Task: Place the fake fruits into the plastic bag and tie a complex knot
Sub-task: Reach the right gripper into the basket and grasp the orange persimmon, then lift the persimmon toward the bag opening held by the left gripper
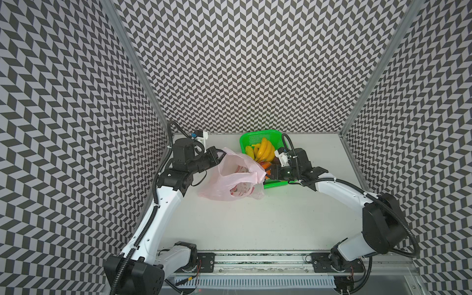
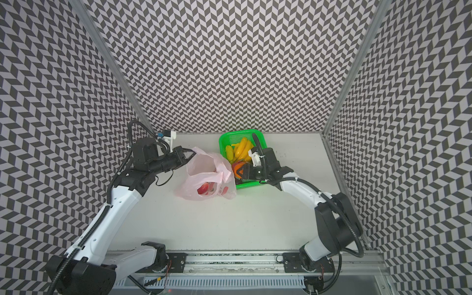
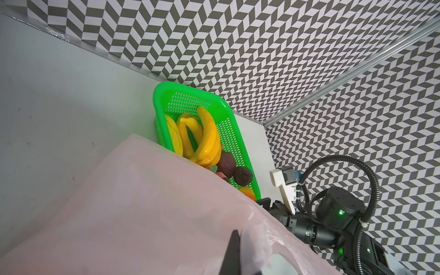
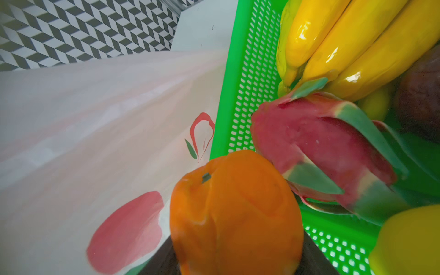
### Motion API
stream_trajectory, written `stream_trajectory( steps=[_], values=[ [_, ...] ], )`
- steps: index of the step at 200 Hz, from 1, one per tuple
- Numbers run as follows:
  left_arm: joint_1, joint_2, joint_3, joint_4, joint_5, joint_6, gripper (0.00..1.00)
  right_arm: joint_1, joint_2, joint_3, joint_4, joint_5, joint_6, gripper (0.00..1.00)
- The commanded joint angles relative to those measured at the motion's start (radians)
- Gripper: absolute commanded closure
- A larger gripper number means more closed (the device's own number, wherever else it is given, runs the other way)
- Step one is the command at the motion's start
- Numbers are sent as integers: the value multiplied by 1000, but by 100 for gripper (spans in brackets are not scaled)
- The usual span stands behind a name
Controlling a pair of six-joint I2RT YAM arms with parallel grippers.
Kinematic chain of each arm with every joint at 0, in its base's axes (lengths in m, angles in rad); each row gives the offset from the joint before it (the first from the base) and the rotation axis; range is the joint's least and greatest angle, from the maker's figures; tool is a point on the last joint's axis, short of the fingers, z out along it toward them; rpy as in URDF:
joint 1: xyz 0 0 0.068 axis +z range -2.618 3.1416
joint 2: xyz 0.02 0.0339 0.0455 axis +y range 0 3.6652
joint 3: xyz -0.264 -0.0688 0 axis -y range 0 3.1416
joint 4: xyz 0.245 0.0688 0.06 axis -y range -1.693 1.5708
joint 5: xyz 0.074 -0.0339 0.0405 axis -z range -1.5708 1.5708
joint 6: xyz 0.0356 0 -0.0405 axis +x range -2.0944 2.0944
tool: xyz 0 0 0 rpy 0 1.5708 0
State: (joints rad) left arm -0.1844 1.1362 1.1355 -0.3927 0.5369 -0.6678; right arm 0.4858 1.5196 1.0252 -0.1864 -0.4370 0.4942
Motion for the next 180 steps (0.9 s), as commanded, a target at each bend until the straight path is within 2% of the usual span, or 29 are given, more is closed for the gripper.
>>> stream_trajectory(
  steps=[1, 72, 103, 158, 180],
  values=[
    [3, 8, 12, 24, 9, 0, 100, -17, -72, -29, 48, 14, -17, 50],
    [-1, 41, 15, 41, 9, -10, 100, -27, -261, -89, 28, -40, -30, 50],
    [-8, 54, 17, 47, 6, -14, 100, -16, -350, -124, 32, -76, 7, 50],
    [-24, 63, 23, 51, -3, -18, 100, 121, -453, -228, 37, -49, 73, 50],
    [-27, 63, 20, 52, -5, -19, 100, 184, -469, -285, 95, -38, 124, 50]
  ],
)
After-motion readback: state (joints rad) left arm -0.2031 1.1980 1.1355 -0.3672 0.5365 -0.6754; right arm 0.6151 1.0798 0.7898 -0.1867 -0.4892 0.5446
